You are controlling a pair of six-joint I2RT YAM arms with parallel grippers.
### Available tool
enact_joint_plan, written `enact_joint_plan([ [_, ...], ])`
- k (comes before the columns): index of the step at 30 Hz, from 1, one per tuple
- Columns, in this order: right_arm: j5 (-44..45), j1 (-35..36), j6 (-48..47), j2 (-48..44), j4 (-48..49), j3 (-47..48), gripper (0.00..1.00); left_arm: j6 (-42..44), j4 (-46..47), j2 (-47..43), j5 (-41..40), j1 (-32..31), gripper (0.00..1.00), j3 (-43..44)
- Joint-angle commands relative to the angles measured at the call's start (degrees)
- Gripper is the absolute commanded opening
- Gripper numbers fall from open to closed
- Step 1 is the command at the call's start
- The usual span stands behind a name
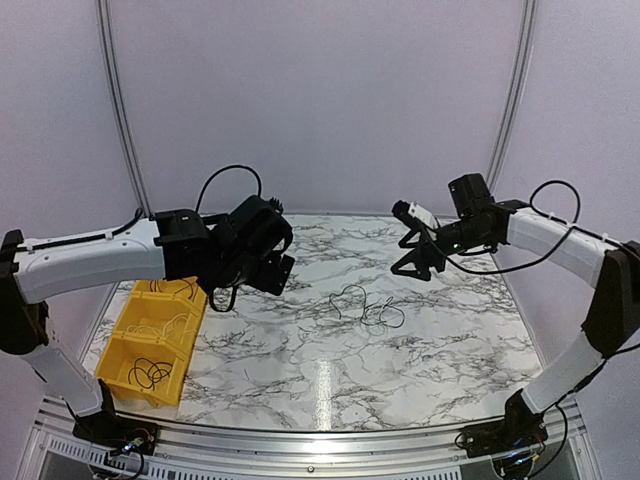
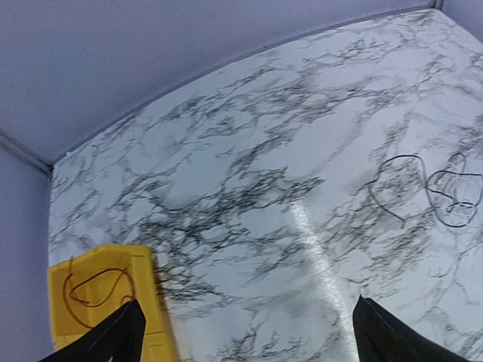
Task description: Untangle the cables
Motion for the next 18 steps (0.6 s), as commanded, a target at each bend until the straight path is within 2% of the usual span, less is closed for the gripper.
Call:
enact_joint_plan([
  [1,4.4,2.7,0.8,8.2,-1.7,3.6,0.88,-1.6,22.0,-3.0,10.5,-1.4,0.99,-5.7],
  [3,4.5,2.8,1.4,11.6,-0.3,4.6,0.86,-4.6,28.3,-4.0,6.6,-2.5,0.99,-9.8],
  [4,4.9,2.8,1.7,13.3,0.5,5.1,0.86,-5.8,27.8,-3.1,3.9,-2.9,0.99,-9.9],
  [5,5.2,2.8,1.7,15.1,0.8,5.9,0.83,-6.1,23.3,-0.6,2.5,-2.9,0.99,-7.5],
  [7,5.8,3.0,1.6,19.1,0.0,8.9,0.77,-8.9,9.1,7.4,-0.6,-2.9,0.99,2.7],
  [9,6.3,3.0,1.7,23.9,-2.0,13.0,0.68,-6.4,5.9,12.7,3.9,-3.5,0.99,7.0],
  [12,4.3,3.3,1.3,29.6,-5.5,18.6,0.61,-7.5,15.4,10.5,7.2,-4.0,0.99,1.0],
  [15,3.3,4.0,0.8,33.0,-6.0,21.2,0.59,-8.6,30.2,6.5,7.1,-3.8,0.99,-10.0],
  [18,3.4,4.7,0.4,35.9,-6.1,22.6,0.59,-8.8,35.9,6.1,8.8,-2.6,0.99,-13.5],
])
